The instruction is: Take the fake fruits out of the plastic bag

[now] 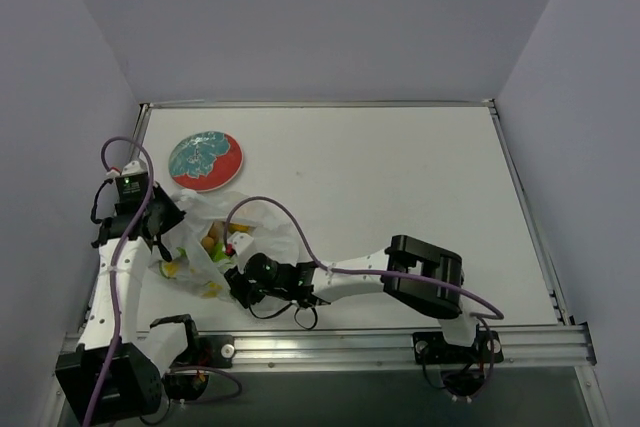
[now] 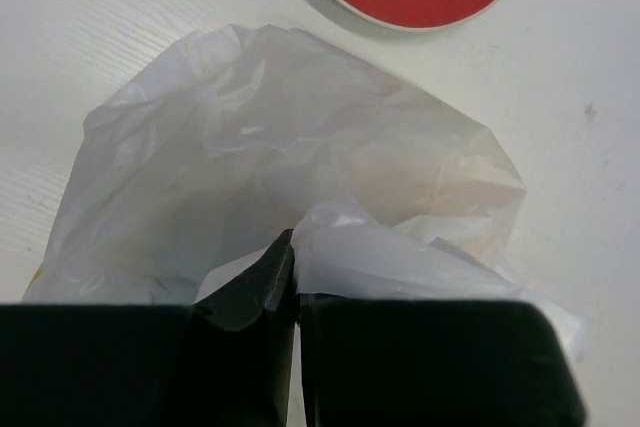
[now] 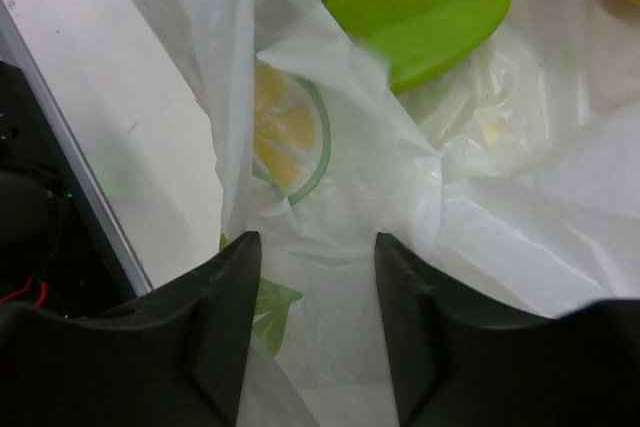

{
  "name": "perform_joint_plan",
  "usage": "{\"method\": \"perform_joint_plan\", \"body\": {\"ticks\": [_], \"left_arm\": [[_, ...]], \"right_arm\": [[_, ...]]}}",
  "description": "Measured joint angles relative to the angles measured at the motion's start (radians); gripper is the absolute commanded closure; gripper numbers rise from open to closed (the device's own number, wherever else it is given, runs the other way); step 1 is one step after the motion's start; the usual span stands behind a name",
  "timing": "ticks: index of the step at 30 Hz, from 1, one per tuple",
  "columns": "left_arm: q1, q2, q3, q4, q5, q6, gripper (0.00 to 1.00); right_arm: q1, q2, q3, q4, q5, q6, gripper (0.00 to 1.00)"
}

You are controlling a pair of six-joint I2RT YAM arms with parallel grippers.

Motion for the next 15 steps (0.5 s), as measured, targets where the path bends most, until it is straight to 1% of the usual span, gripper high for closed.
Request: {"method": "perform_joint_plan", "body": {"ticks": [2,5,6,9,11,13,14,15], "left_arm": [[0.000,-0.028,0.000,-0.005,0.010,0.003,0.98],[0.000,-0.075,0.000,-0.007,0.017,0.007,0.98],[0.001,-0.089,-0.003,-0.006,0.019,0.007,0.98],[0.002,-0.123,-0.016,-0.004,0.028,0.007,0.98],[0.002,-0.130,-0.019,-0.004,0.029,0.007,0.98],[0.002,-0.129,-0.019,-0.003,0.031,0.007,0.98],[0.002,-0.126,-0.019,-0.002,0.037,0.006,0.98],[0.002,-0.123,-0.020,0.000,0.043,0.006,0.98]], "right_arm": [[-0.008,-0.048,-0.003,-0.035,0.007,-0.018,0.52],[-0.035,-0.136,0.002,-0.066,0.017,-0.032,0.60],[-0.048,-0.158,0.013,-0.073,0.022,-0.034,0.71],[-0.085,-0.177,0.073,-0.072,0.055,-0.032,0.84],[-0.106,-0.159,0.121,-0.069,0.082,-0.025,0.87],[-0.123,-0.115,0.171,-0.056,0.104,-0.013,0.86],[-0.128,-0.087,0.196,-0.053,0.105,-0.007,0.85],[-0.132,-0.056,0.222,-0.048,0.102,0.001,0.80]]}}
